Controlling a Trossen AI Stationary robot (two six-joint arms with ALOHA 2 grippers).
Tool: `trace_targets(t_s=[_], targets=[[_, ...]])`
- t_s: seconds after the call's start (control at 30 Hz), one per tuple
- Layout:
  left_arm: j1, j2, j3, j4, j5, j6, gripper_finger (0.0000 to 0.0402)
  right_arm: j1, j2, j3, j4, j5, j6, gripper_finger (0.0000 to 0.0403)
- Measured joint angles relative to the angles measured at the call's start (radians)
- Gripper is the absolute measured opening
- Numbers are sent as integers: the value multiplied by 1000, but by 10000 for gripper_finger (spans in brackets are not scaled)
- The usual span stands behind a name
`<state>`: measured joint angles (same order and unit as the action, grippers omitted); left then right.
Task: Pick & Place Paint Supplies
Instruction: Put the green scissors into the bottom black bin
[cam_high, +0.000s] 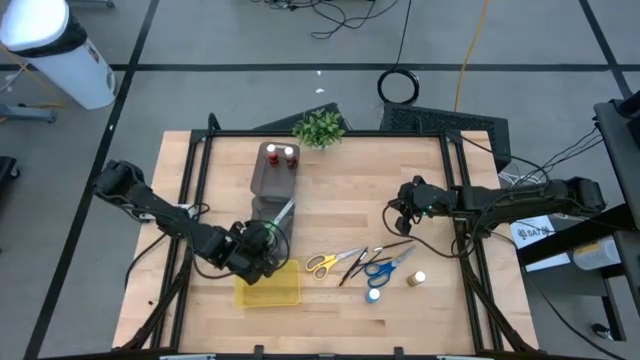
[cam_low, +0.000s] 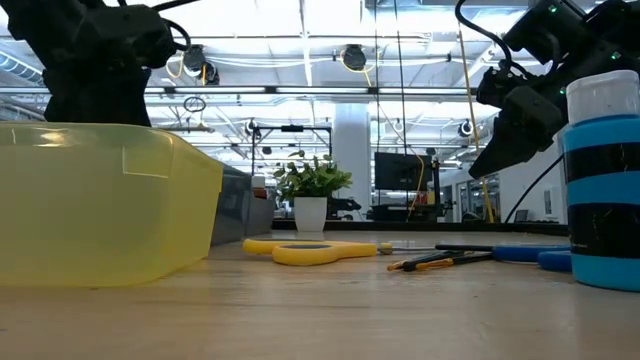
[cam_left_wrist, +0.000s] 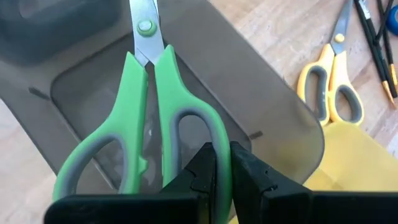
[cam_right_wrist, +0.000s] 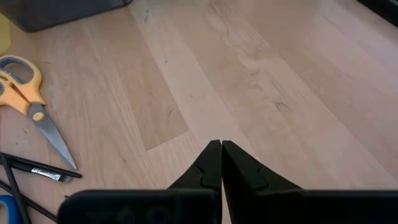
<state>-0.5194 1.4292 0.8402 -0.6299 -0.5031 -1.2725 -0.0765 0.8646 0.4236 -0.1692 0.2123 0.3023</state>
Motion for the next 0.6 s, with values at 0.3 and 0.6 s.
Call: trace_targets(t_s=[0.3,0.6], targets=[[-28,0,1,-57,53,-133,31,0,0,1,0,0,0,0],[3,0,1,-62,9,-122,31,0,0,1,0,0,0,0]])
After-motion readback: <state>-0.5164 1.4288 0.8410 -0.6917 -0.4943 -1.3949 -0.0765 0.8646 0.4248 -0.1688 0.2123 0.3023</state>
